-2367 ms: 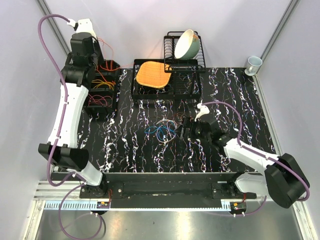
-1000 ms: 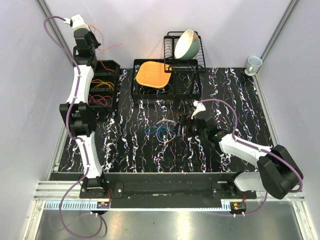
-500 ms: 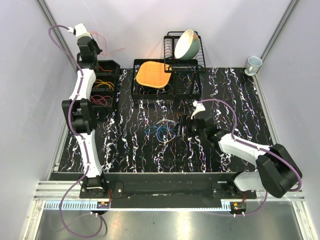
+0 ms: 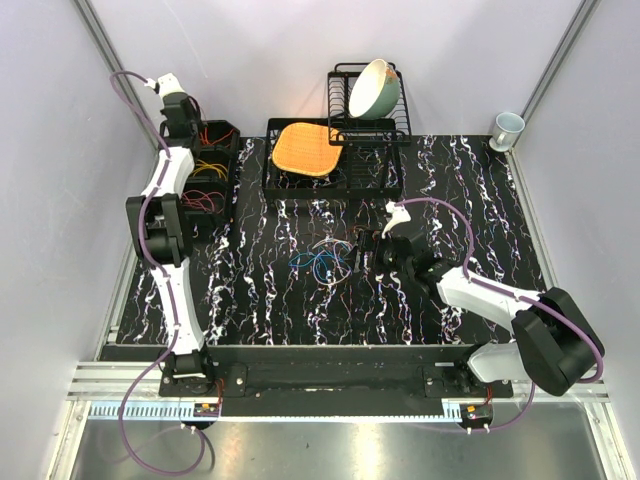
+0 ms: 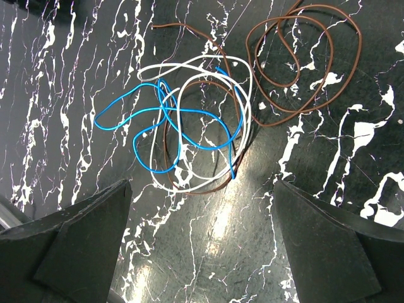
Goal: Untangle the cables
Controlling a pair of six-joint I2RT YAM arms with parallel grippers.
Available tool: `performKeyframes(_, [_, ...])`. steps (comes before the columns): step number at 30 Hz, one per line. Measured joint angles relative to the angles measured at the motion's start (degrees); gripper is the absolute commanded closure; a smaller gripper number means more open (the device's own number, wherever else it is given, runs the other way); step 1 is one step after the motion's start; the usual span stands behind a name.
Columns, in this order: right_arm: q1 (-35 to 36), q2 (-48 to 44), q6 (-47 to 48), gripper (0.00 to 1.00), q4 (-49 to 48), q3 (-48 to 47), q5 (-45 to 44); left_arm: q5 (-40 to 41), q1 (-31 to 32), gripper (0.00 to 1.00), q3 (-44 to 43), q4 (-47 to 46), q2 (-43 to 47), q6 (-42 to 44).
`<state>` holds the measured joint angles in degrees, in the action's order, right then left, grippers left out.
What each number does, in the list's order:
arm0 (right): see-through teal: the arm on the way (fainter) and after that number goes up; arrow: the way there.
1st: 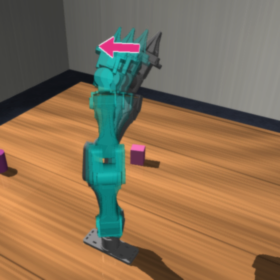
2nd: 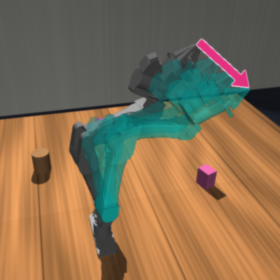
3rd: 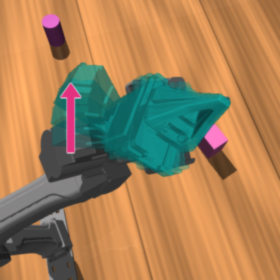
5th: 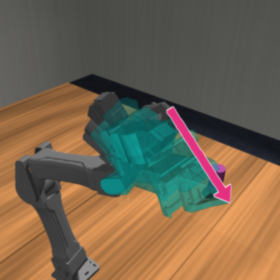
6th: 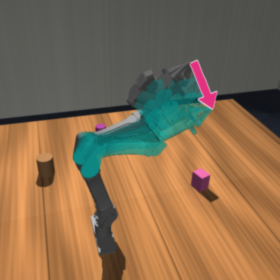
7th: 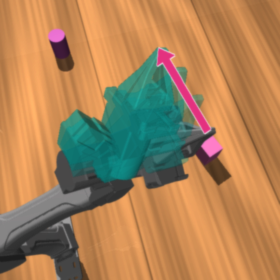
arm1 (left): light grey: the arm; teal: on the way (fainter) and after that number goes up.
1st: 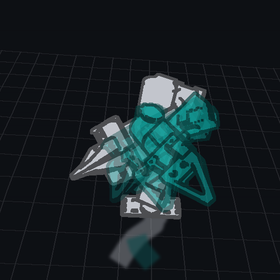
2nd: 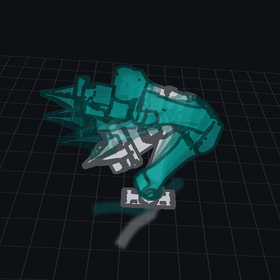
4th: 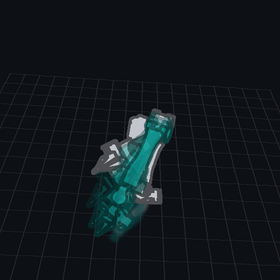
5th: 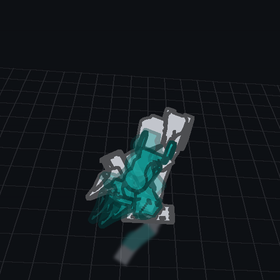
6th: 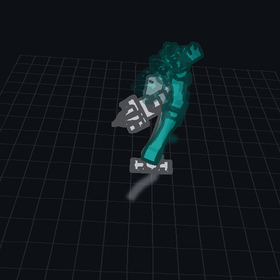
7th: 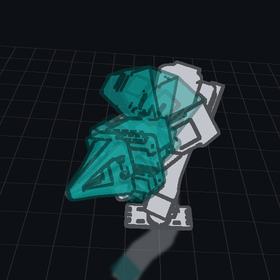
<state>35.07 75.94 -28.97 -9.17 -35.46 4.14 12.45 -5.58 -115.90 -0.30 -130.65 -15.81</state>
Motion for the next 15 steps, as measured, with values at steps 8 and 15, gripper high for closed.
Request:
performKeyframes(8, [-0.2, 0.0, 0.0, 0.0, 0.0, 0.0, 0.0, 0.3, -0.4, 1.0, -6.9, 1.7, -6.5, 0.7])
performKeyframes(15, [-0.2, 0.2, 0.0, 0.0, 0.0, 0.0, 0.0, -0.1, -0.6, 0.85, -8.8, 3.6, -9.3, -0.5])
